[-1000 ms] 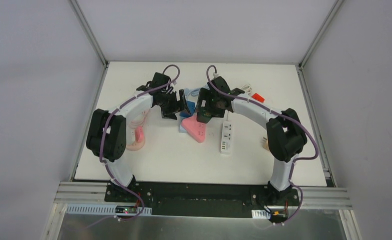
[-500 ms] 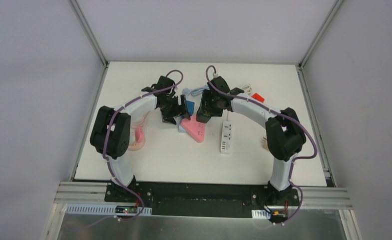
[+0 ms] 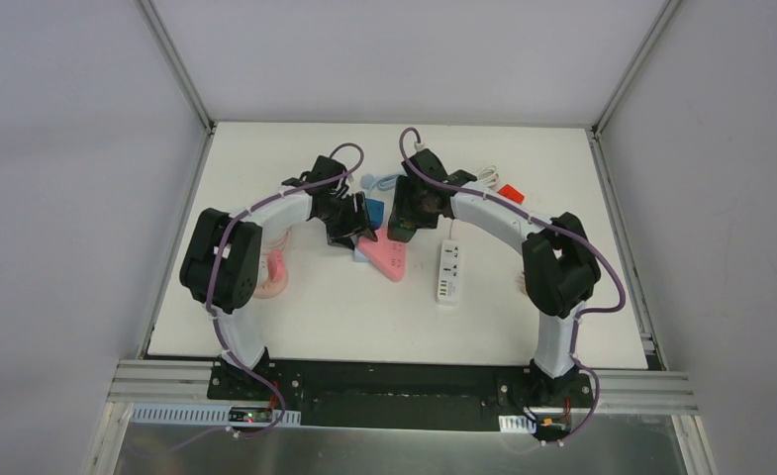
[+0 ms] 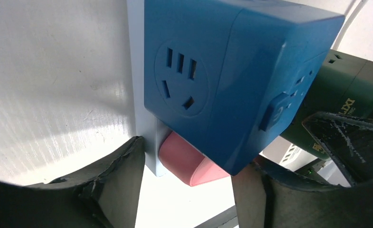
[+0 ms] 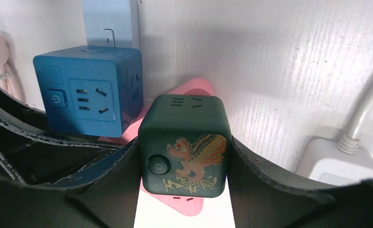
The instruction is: Pull the plug off the socket
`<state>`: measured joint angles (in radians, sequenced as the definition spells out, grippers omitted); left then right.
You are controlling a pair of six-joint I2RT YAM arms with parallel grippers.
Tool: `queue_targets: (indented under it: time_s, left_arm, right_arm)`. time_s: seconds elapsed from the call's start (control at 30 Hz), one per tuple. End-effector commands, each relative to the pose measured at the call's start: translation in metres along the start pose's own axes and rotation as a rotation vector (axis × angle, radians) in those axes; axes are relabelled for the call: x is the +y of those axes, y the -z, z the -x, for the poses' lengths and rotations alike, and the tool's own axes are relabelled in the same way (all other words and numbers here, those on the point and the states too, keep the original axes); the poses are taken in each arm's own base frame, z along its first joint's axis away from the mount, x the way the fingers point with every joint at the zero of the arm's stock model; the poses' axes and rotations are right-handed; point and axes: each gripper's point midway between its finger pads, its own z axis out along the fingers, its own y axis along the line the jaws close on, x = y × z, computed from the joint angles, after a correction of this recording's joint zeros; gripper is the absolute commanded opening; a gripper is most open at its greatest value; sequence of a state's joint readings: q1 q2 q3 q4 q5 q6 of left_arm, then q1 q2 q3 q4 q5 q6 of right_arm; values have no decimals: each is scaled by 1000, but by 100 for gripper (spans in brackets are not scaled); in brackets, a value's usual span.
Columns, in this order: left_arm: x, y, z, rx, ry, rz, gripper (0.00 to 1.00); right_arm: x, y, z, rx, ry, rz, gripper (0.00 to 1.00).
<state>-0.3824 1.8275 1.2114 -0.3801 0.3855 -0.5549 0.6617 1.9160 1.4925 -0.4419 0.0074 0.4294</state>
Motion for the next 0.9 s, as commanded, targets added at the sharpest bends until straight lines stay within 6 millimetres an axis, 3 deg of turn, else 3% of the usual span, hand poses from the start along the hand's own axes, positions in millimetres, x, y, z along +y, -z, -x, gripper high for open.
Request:
queue_targets:
  time_s: [0.0,0.1,0.27,0.43,0.87]
  left_arm:
    - [26,-8,-25,45,-1,100,54]
    - [24,-7,-25,50,-7,98,45]
    - [28,-8,-27,59,-11,114,34]
    - [36,-10,-32,70,-18,139,30]
    - [70,-12,-50,109,-15,276,25]
  right_arm:
    - [20,12,18,-94,75,-20,8]
    - [25,17,22,-98,81,-17,1]
    - [37,26,28,-103,81,20,0]
    - [51,31,30,-90,71,72,0]
    - [64,35,27,-67,86,55,0]
